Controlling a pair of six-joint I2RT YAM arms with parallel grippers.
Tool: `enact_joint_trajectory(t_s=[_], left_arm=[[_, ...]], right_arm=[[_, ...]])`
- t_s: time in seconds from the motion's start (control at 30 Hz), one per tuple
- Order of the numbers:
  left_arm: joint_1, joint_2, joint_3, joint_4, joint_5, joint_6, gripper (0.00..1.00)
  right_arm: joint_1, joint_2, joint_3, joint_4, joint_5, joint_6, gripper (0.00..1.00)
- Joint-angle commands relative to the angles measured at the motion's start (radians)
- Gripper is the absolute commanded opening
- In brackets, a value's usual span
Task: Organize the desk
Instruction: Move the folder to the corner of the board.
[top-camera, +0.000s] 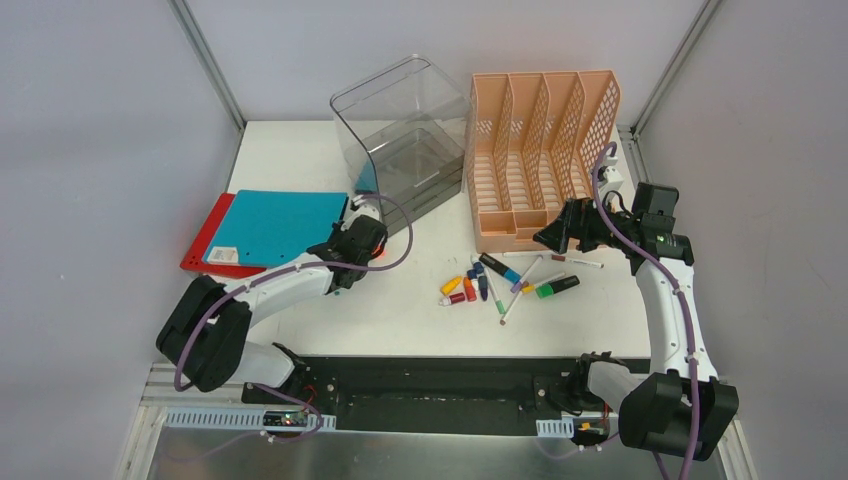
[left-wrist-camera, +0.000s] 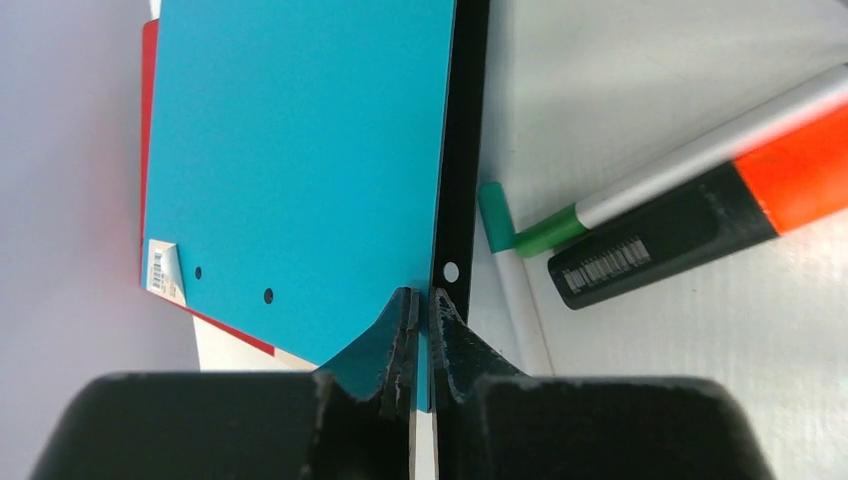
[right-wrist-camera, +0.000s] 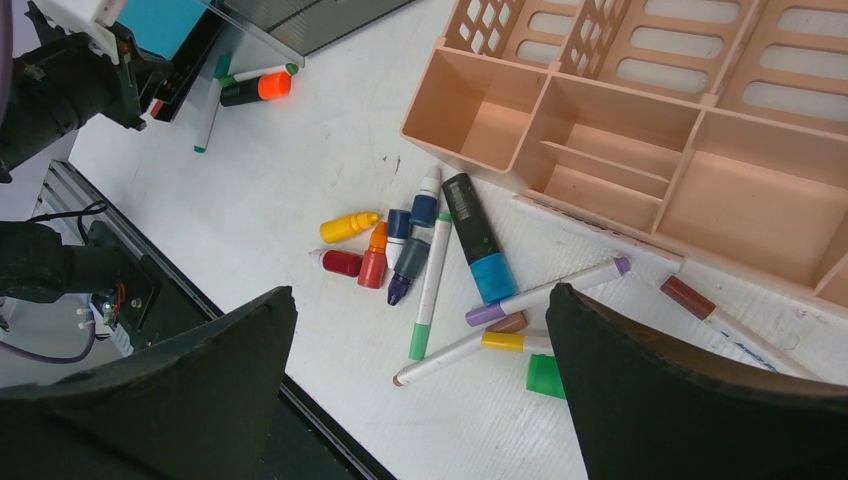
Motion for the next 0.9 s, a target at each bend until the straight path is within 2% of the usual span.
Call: enact_joint_trajectory(t_s=[0.0,0.27,0.47,0.67,0.77,0.87], left_arm=[[-0.008,-0.044,0.023,-0.016,0.072,-0.033,0.00],[-0.008,0.038,0.082,-0.064,0.130,-0.086,0.00],[-0.008,0.019,0.114,-0.114,0.167,-0.135,0.23],[-0.009,-0.131,0.103,-0.169,0.284,-0.223,0.44],[-0.007,-0.239,0.061,-0.169,0.383,-0.311,0.54],[0.004,-0.365,-0.006,-0.159,0.501,-0.465,0.67]], right_arm=[[0.005,-0.014,0.039,0.012,-0.015,-0.018,1.00],[0.005,-0.021,0.042,0.010,-0.013,-0.020,1.00],[0.005,-0.020,0.042,0.008,-0.014,-0.022,1.00],[0.005,-0.018,0.041,0.008,-0.013,-0.024,1.00],[0.005,-0.019,0.040,0.007,-0.012,-0.023,1.00],[0.005,-0.022,0.040,0.007,-0.011,-0.025,1.00]])
